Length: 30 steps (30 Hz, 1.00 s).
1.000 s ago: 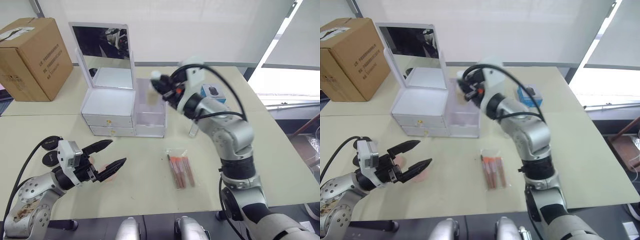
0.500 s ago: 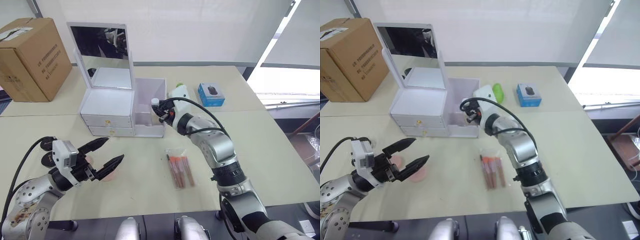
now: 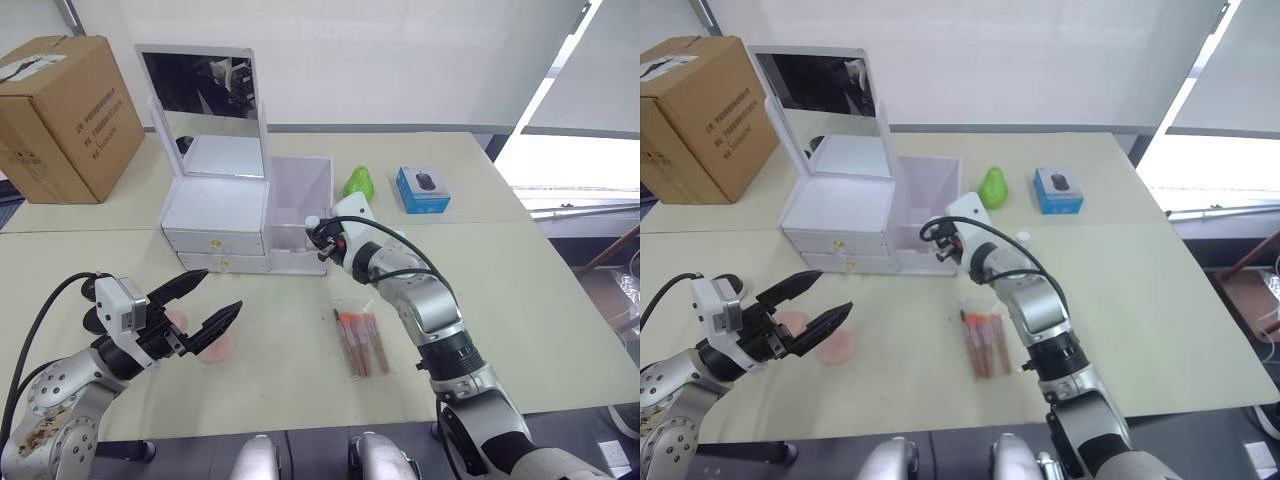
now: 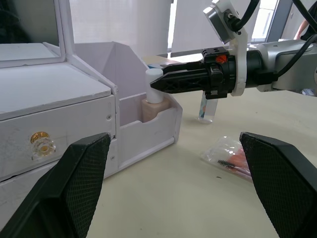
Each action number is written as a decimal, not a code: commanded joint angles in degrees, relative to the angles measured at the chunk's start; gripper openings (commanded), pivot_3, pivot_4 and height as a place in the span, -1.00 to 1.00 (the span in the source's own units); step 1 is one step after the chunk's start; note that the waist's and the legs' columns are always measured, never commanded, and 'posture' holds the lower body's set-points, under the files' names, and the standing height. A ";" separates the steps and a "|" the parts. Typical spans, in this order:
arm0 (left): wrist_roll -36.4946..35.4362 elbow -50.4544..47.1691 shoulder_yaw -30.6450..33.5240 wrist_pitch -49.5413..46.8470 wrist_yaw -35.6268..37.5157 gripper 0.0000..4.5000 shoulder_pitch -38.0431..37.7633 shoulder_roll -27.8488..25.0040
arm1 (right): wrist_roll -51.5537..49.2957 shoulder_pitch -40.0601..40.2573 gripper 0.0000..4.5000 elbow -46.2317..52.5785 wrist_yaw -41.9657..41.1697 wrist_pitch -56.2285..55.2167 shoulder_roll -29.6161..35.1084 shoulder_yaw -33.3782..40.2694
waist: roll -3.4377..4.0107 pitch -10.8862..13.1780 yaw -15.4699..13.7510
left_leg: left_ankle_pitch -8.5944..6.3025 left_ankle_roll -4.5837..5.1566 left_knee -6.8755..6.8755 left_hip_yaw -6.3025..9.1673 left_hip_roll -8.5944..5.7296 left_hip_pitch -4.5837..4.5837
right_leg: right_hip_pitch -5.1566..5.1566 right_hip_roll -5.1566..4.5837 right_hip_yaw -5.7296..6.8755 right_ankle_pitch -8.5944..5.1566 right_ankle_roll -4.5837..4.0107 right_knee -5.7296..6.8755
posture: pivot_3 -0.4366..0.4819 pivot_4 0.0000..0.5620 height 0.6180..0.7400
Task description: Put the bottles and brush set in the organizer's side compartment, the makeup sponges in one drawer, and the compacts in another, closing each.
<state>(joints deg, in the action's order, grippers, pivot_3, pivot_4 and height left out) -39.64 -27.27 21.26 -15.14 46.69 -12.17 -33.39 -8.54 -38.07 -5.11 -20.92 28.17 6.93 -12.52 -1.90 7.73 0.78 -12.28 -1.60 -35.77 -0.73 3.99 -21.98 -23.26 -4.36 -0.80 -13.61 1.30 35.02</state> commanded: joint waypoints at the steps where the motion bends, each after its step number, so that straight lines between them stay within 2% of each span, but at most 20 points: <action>1: -0.64 -1.36 1.12 0.81 0.07 1.00 0.67 -0.40 | -0.03 0.20 -0.27 0.20 0.01 -0.90 -0.73 1.41 | 0.00 0.00 0.02 | 0.00 0.00 0.00 0.00 0.00 0.00 | 0.00 0.00 0.00 0.00 0.00 0.00 | -0.05 -0.47 0.80; 9: -1.03 -0.21 1.80 0.43 0.69 1.00 1.32 -1.08 | -4.03 -1.80 0.94 7.06 -1.45 -1.10 -2.07 5.21 | 0.02 0.01 0.01 | 0.00 0.00 0.00 0.00 0.00 -0.02 | -0.01 0.00 0.00 0.00 0.01 0.00 | -0.05 -0.47 0.80; 10: -1.11 0.20 2.13 0.43 0.86 1.00 1.33 -1.27 | -4.49 -2.27 0.99 8.93 -2.70 -1.60 -1.50 5.19 | 0.02 0.01 0.00 | 0.00 0.00 0.00 0.00 0.00 -0.02 | -0.02 0.00 0.00 -0.01 0.03 0.00 | -0.05 -0.47 0.80; 15: -1.96 4.67 6.21 0.01 1.62 1.00 1.86 -3.37 | -10.62 -4.45 0.99 18.31 -4.70 1.77 1.17 10.43 | 0.03 0.02 -0.07 | 0.00 0.00 0.02 0.00 0.01 -0.02 | -0.05 0.00 0.01 -0.02 0.04 0.00 | -0.05 -0.47 0.80; 18: -2.00 10.73 10.88 -0.10 2.11 1.00 2.19 -5.63 | -15.33 -3.40 0.99 22.70 -7.16 4.83 6.33 15.81 | 0.02 0.02 -0.33 | -0.01 -0.01 0.01 0.01 0.01 -0.01 | -0.02 -0.03 0.04 -0.03 0.04 -0.04 | -0.05 -0.47 0.80; 22: 1.07 24.60 19.76 3.46 3.68 1.00 1.49 -10.13 | -20.32 7.09 0.99 25.18 -15.78 6.29 20.53 26.00 | -0.16 0.05 -1.04 | -0.03 0.00 0.01 0.00 0.02 0.00 | -0.19 -0.10 0.15 -0.07 0.02 -0.19 | -0.05 -0.47 0.80; 24: 1.85 33.18 24.26 4.65 5.41 1.00 0.61 -13.00 | -22.23 15.85 0.99 25.00 -21.60 6.16 27.24 30.91 | -0.18 0.05 -1.26 | -0.08 0.03 0.03 -0.09 0.01 -0.03 | -0.21 -0.17 0.13 -0.09 0.03 -0.27 | -0.05 -0.47 0.80; 27: 4.32 46.52 28.14 8.66 7.70 1.00 0.38 -17.30 | -24.30 26.29 0.99 22.03 -27.03 4.11 32.34 38.20 | -0.17 0.09 -1.09 | -0.09 0.06 0.08 -0.17 0.01 -0.03 | -0.13 -0.19 0.11 -0.10 0.01 -0.22 | -0.05 -0.47 0.80; 30: 6.48 57.06 28.87 10.94 10.22 1.00 0.42 -21.21 | -25.94 35.25 0.99 18.51 -32.92 3.02 35.42 43.42 | -0.17 0.09 -1.03 | -0.25 -0.19 0.16 -0.18 0.03 0.07 | -0.43 -0.21 0.09 -0.10 0.00 -0.22 | -0.05 -0.47 0.80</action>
<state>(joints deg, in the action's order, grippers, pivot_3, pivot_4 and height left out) -34.07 25.94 48.17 -6.42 55.04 -11.74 -52.77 -32.75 -4.28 13.90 -50.43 32.81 41.06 27.19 -2.08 7.82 -0.25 -12.63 -1.94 -35.56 -0.95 4.00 -21.90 -23.75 -4.61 -0.72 -13.71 1.30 34.79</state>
